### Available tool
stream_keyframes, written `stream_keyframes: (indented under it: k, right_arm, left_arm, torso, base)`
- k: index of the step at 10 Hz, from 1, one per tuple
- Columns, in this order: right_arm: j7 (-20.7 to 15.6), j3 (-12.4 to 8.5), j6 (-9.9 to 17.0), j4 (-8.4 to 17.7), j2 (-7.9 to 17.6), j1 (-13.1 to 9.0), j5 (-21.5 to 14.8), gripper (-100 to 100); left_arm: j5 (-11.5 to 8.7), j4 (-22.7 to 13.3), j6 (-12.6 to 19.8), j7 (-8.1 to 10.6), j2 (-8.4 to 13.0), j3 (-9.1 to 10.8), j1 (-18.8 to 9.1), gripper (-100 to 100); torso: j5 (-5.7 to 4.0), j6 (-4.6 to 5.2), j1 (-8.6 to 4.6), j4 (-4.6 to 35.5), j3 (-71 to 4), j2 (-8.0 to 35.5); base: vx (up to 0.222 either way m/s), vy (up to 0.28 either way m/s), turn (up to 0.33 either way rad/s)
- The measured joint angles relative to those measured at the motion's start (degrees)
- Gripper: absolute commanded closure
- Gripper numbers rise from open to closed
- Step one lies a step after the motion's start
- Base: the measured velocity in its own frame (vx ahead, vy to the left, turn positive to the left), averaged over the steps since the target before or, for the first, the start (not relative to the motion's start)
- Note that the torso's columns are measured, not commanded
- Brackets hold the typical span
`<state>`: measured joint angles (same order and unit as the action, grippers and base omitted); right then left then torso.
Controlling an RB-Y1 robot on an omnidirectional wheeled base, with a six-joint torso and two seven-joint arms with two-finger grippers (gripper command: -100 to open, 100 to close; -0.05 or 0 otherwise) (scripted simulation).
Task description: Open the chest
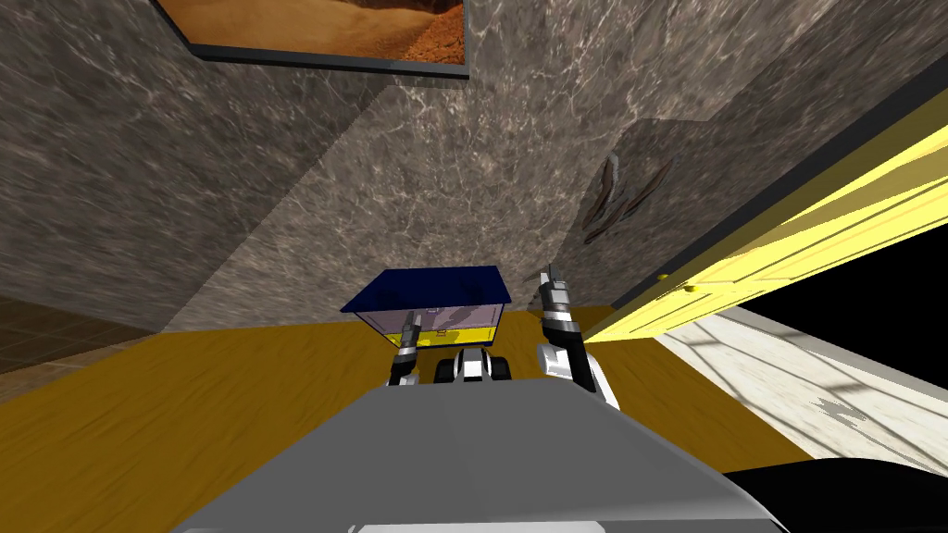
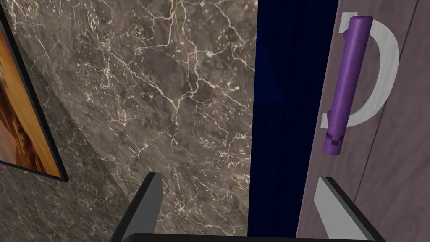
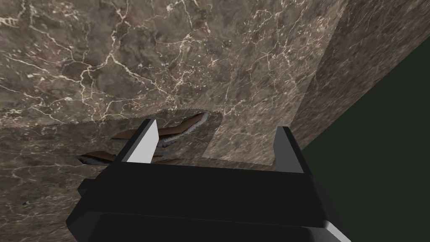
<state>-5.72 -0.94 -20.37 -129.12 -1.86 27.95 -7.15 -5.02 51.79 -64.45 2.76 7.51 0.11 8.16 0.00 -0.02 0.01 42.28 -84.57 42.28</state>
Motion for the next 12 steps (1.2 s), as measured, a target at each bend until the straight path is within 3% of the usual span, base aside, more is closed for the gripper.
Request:
stream_keyframes:
  k: [5, 8, 12]
  right_arm:
    - [0.0, 0.0, 0.0, 0.0, 0.0, 0.0, 0.0, 0]
    - [0.0, 0.0, 0.0, 0.0, 0.0, 0.0, 0.0, 0]
    - [0.0, 0.0, 0.0, 0.0, 0.0, 0.0, 0.0, 0]
  left_arm:
    - [0.1, -7.9, -3.2, -0.17, -0.6, 0.13, -1.8, -100]
    - [0.2, -14.8, -6.3, -0.29, -1.2, 0.29, -3.7, -100]
    - [0.3, -19.8, -8.7, -0.5, -2.6, 0.31, -4.5, -100]
  torso:
    - [0.0, 0.01, 0.0, 0.0, 0.0, 0.0]
    - [0.0, 0.02, -0.02, 0.0, 0.0, 0.0]
    - [0.0, 0.01, 0.0, 0.0, 0.0, 0.0]
  base:
    - [0.018, -0.009, -0.036]
    - [0.022, -0.011, -0.05]
    - [0.016, -0.007, -0.031]
